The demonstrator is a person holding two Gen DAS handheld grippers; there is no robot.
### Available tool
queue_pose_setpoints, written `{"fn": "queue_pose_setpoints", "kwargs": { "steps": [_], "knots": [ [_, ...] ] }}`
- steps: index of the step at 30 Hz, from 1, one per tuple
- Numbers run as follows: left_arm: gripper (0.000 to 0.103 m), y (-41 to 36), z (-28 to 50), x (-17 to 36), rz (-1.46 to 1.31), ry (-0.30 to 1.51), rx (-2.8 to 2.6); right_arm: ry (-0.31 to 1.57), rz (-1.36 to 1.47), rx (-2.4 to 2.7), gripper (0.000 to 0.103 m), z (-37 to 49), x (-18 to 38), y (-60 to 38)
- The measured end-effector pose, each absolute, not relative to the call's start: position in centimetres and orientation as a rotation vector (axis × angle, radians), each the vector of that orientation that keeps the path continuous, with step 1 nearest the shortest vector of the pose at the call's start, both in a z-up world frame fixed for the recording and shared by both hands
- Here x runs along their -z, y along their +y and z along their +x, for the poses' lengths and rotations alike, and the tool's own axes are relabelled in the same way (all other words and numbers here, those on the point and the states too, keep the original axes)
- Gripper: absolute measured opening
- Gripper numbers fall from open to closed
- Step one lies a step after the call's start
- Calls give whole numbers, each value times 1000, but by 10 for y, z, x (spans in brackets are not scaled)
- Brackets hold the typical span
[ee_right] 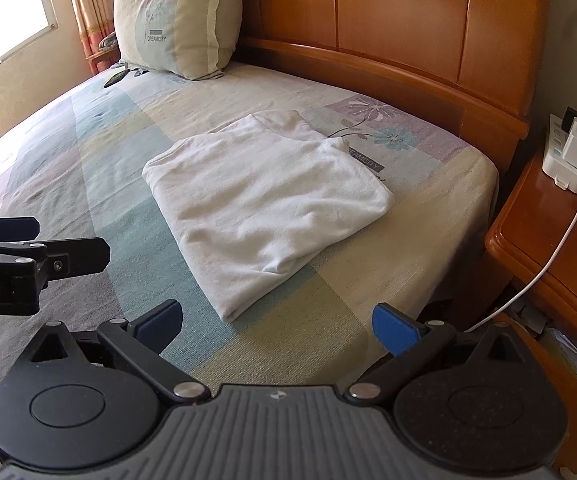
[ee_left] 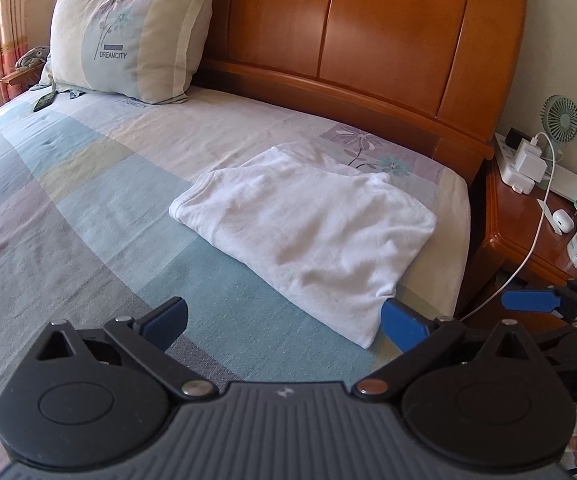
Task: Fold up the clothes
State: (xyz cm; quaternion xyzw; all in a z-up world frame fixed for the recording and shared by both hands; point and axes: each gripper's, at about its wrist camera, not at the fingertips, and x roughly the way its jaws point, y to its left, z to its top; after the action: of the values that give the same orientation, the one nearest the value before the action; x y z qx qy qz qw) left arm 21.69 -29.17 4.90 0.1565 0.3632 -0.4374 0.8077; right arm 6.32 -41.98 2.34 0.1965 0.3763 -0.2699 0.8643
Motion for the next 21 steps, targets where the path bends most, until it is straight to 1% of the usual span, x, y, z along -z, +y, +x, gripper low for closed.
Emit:
{"fn": "queue_pose_setpoints", "kwargs": {
  "steps": [21],
  "knots": [
    [102,-275,236,-47,300,778,942,814,373,559,103,87,-26,-402]
  ]
}}
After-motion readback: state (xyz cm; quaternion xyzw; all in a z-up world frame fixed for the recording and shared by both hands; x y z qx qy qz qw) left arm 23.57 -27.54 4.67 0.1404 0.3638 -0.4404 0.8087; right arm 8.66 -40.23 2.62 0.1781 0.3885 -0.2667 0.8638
